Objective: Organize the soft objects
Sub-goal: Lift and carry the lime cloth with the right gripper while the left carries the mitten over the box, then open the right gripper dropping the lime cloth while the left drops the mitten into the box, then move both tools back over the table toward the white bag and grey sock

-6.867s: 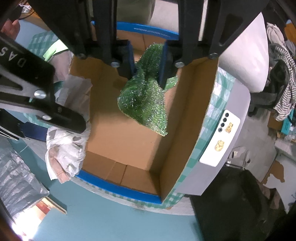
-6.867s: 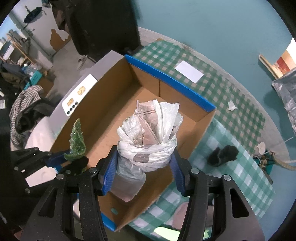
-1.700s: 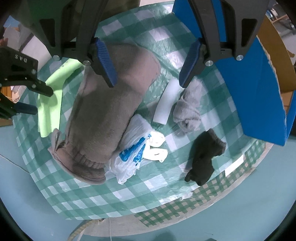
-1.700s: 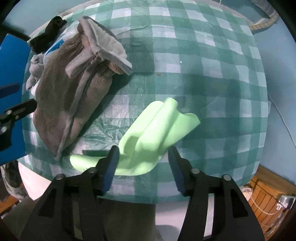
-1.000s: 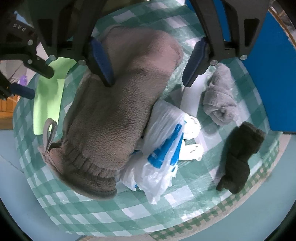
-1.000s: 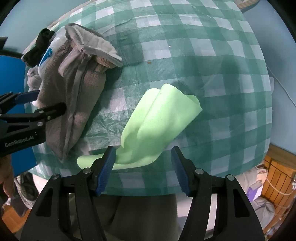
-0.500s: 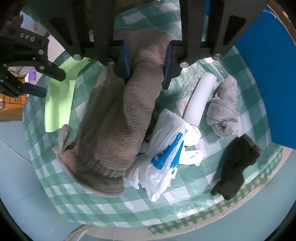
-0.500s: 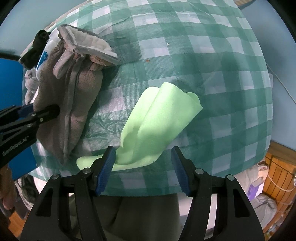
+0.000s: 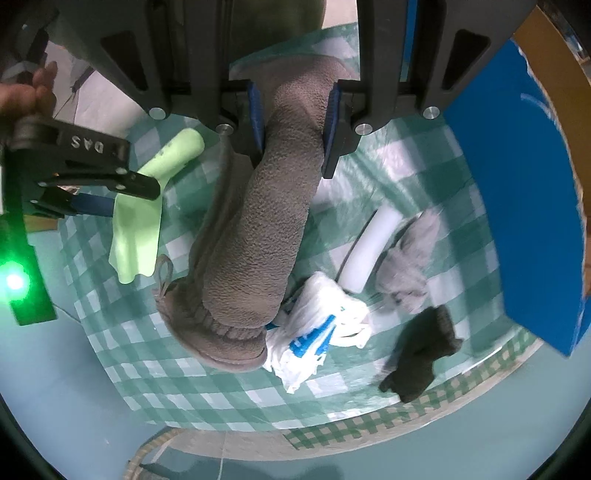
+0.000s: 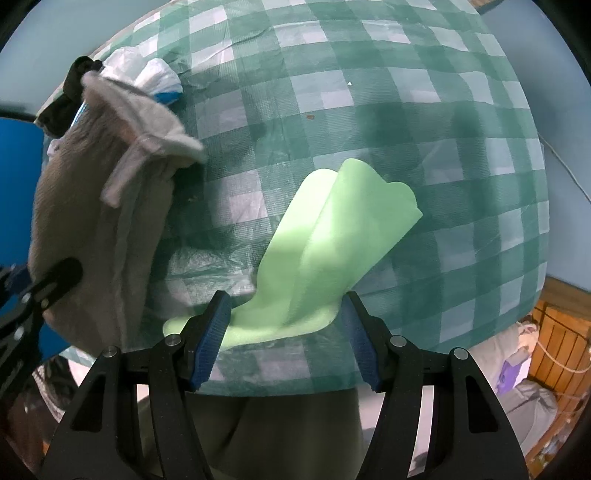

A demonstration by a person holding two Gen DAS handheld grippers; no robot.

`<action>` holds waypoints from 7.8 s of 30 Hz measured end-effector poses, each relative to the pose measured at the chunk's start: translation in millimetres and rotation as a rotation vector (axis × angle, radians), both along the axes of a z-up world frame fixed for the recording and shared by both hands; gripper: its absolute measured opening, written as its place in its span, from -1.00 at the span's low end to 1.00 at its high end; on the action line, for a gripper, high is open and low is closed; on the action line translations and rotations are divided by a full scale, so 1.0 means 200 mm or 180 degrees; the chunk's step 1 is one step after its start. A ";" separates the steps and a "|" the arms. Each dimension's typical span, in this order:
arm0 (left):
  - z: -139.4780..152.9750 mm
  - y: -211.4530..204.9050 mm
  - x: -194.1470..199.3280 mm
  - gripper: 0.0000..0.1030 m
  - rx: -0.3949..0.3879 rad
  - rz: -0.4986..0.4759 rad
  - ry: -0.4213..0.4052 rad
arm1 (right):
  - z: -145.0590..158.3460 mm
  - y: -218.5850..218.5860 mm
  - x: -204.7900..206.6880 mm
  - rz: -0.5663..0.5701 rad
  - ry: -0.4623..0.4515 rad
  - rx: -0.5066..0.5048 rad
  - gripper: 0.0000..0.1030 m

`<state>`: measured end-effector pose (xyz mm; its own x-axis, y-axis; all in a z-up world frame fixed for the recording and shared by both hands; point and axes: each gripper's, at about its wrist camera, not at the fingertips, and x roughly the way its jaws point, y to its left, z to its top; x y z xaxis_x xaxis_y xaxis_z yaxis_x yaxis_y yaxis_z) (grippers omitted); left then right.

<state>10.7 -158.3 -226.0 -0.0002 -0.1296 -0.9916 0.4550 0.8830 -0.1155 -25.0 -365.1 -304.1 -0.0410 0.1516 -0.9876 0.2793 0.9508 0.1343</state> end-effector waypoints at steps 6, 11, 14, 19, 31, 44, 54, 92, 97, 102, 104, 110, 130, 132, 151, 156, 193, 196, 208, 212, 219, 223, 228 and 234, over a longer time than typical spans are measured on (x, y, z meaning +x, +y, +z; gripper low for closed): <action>0.05 0.07 -0.03 -0.46 -0.0056 0.0061 -0.0041 | -0.05 0.03 0.00 0.0013 0.0046 -0.0102 0.21; 0.08 0.10 -0.04 -0.47 -0.0063 0.0065 -0.0115 | -0.07 0.07 0.02 0.0072 0.0052 -0.0220 0.14; 0.11 0.13 -0.05 -0.47 -0.0076 0.0079 -0.0153 | -0.08 0.10 0.01 0.0114 0.0044 -0.0297 -0.38; 0.16 0.18 -0.06 -0.47 -0.0124 0.0116 -0.0199 | -0.07 0.15 -0.01 0.0204 -0.0030 -0.0312 -0.86; 0.27 0.30 -0.06 -0.47 -0.0173 0.0226 -0.0321 | 0.14 0.29 -0.04 0.0491 -0.0324 -0.0396 -0.88; 0.37 0.42 -0.05 -0.47 -0.0222 0.0414 -0.0402 | 0.48 0.46 -0.09 0.0733 -0.0640 -0.0482 -0.88; 0.50 0.51 -0.04 -0.47 -0.0292 0.0559 -0.0512 | 0.68 0.49 -0.03 0.0840 -0.0831 -0.0432 -0.88; 0.88 1.14 -0.06 -0.47 -0.0260 0.1595 -0.1026 | 1.04 1.28 0.24 0.2005 -0.1385 -0.0058 -0.88; 0.86 1.23 -0.04 -0.65 -0.0207 0.1727 -0.1014 | 1.04 1.41 0.28 0.2189 -0.1400 -0.0025 -0.88; 0.79 1.30 -0.01 -0.66 -0.0092 0.1849 -0.0944 | 0.99 1.52 0.31 0.2338 -0.1347 0.0037 -0.88; 0.74 1.33 -0.01 -0.66 -0.0069 0.1905 -0.0886 | 0.96 1.57 0.33 0.2422 -0.1314 0.0064 -0.88; 0.67 1.39 -0.01 -0.66 0.0008 0.2020 -0.0763 | 0.86 1.71 0.35 0.2594 -0.1173 0.0187 -0.87; 0.63 1.42 -0.02 0.12 0.0111 0.2319 -0.0624 | 0.87 1.70 0.37 0.2630 -0.1198 0.0104 0.03; 0.63 1.40 -0.02 0.13 0.0103 0.2293 -0.0629 | 0.88 1.67 0.37 0.2594 -0.1199 0.0105 0.04; 0.63 1.10 0.04 0.14 0.0027 0.1844 -0.0606 | 0.90 1.31 0.36 0.2059 -0.1163 0.0015 0.05; 0.62 1.00 0.07 0.14 0.0011 0.1718 -0.0576 | 0.89 1.19 0.36 0.1884 -0.1135 -0.0020 0.06; 0.41 0.38 0.30 0.26 0.0234 0.0956 -0.0399 | 0.69 0.49 0.44 0.1166 -0.0741 -0.0123 0.06; 0.37 0.34 0.31 0.26 0.0279 0.0915 -0.0359 | 0.66 0.47 0.46 0.1144 -0.0695 -0.0102 0.06; 0.21 0.23 0.38 0.26 0.0446 0.0855 -0.0283 | 0.51 0.41 0.52 0.0953 -0.0503 0.0076 0.10; 0.17 0.22 0.40 0.26 0.0469 0.0849 -0.0305 | 0.45 0.41 0.56 0.0839 -0.0457 0.0164 0.10; 0.09 0.25 0.42 0.26 0.0538 0.0873 -0.0289 | 0.36 0.42 0.61 0.0728 -0.0367 0.0230 0.11; 0.05 0.28 0.42 0.26 0.0581 0.0915 -0.0246 | 0.30 0.43 0.63 0.0652 -0.0333 0.0244 0.11; 0.03 0.31 0.40 0.26 0.0611 0.0935 -0.0249 | 0.25 0.45 0.65 0.0590 -0.0288 0.0255 0.11; 0.02 0.31 0.39 0.27 0.0669 0.0863 -0.0316 | 0.21 0.49 0.67 0.0567 -0.0256 0.0218 0.11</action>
<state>88.2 -95.4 -221.4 0.1038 0.0950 -0.9901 0.2008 0.9729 0.1144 109.2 -266.8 -262.2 0.0053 0.2159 -0.9764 0.0932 0.9721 0.2154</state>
